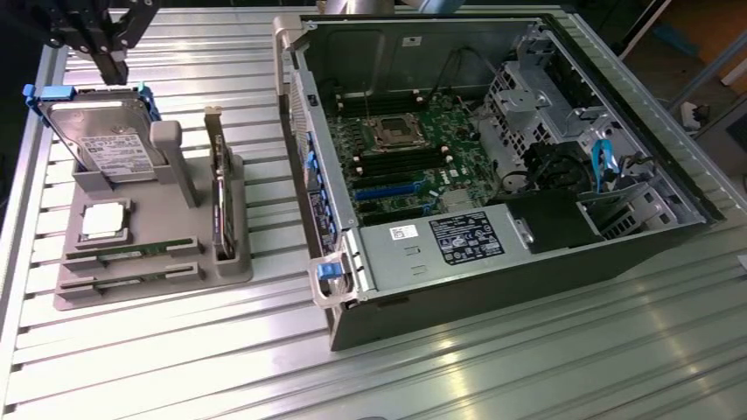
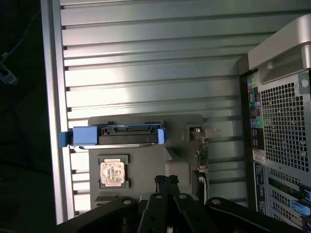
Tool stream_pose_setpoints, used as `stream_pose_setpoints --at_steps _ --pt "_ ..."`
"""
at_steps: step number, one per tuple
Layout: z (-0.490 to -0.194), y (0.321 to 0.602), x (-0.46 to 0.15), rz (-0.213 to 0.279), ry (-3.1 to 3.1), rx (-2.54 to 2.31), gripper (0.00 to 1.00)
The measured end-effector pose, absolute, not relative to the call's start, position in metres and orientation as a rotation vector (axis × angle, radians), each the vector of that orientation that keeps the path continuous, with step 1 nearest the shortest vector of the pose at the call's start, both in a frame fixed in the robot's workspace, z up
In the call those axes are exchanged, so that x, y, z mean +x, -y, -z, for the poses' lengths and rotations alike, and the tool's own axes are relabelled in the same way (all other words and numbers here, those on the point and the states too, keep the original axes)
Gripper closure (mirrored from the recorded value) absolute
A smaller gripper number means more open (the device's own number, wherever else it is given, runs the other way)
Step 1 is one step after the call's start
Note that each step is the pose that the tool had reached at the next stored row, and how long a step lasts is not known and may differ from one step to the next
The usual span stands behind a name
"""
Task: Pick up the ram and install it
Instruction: 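Reach for the ram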
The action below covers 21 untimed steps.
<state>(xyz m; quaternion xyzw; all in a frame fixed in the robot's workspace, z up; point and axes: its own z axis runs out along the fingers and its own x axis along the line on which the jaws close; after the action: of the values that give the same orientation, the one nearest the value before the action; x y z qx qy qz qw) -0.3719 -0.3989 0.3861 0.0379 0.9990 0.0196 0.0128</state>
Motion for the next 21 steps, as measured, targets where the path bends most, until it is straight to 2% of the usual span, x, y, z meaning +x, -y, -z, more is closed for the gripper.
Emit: stream_pose_setpoints --at_steps 21 --pt "-0.386 0.405 -0.3809 -0.061 -3.113 0.118 0.89"
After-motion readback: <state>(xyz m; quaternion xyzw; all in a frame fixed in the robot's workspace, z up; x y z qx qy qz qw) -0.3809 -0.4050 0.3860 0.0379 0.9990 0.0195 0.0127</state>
